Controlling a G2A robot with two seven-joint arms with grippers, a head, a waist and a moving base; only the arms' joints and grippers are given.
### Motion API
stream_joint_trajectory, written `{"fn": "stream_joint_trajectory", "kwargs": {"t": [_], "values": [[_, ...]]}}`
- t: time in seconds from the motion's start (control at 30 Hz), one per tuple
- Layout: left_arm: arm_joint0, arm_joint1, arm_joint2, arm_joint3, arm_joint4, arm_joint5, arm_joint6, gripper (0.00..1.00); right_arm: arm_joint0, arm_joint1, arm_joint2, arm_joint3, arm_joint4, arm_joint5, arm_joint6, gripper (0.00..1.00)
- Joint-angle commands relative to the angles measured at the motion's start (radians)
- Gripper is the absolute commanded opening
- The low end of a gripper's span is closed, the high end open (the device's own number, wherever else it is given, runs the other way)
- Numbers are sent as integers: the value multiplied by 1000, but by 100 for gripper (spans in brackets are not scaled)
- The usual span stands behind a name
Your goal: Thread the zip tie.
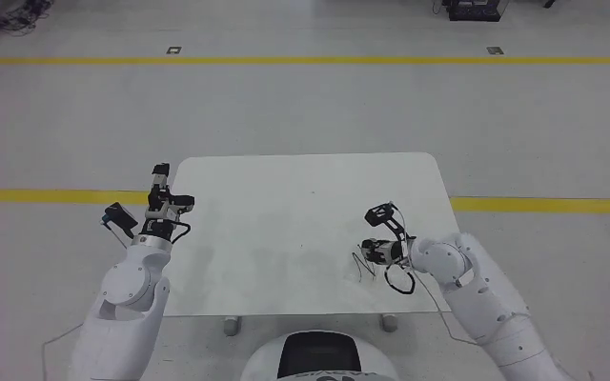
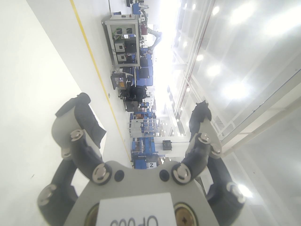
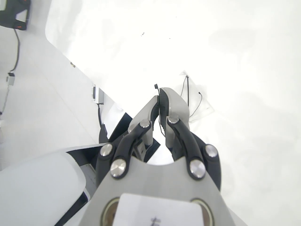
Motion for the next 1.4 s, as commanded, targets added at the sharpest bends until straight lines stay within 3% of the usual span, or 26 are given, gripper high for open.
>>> {"fn": "stream_joint_trajectory", "kwargs": {"t": [0.0, 0.23, 0.3, 0.4, 0.6, 0.73, 1.3, 1.37], "values": [[0, 0, 0, 0, 0, 0, 0, 100, 1, 0, -1, 0, -7, 2, 0, 0], [0, 0, 0, 0, 0, 0, 0, 100, -4, -1, 3, 4, 11, -1, -23, 0], [0, 0, 0, 0, 0, 0, 0, 100, -19, 1, 33, 8, 78, -22, -75, 0], [0, 0, 0, 0, 0, 0, 0, 100, -60, 11, 98, 13, 193, -101, -115, 0], [0, 0, 0, 0, 0, 0, 0, 100, -145, 36, 167, -38, 399, -106, -134, 0], [0, 0, 0, 0, 0, 0, 0, 100, -177, 53, 199, -58, 563, -106, -84, 0], [0, 0, 0, 0, 0, 0, 0, 100, -179, 55, 202, -59, 576, -106, -77, 0], [-5, 0, 11, -14, 34, -14, -12, 100, -184, 52, 204, -42, 620, -103, -118, 0]]}}
